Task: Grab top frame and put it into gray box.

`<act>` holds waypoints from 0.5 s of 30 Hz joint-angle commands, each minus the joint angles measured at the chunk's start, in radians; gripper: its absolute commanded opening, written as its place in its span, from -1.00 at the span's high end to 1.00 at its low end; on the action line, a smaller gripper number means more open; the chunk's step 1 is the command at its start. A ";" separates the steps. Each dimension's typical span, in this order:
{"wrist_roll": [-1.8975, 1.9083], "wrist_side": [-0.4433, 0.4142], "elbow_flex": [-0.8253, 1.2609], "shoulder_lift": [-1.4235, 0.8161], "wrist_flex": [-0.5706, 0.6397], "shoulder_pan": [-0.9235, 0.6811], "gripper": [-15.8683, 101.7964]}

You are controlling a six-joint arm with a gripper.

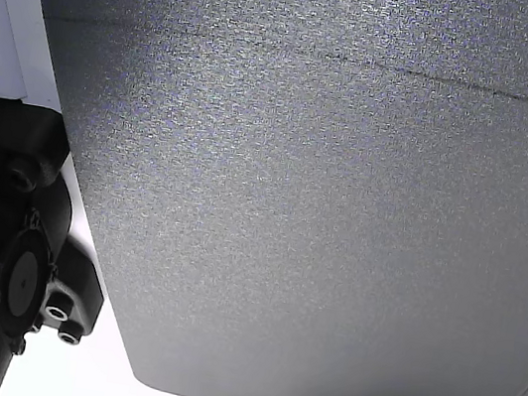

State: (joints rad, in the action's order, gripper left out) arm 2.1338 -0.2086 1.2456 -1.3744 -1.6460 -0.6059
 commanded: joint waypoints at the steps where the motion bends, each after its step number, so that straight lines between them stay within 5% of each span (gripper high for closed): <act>1: 0.048 0.008 -0.034 -0.006 -0.011 0.017 0.93; 15: 0.061 0.072 0.028 -0.018 -0.012 0.043 0.93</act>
State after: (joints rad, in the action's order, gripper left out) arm 2.1921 -0.1365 1.2901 -1.3591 -1.6460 -0.5798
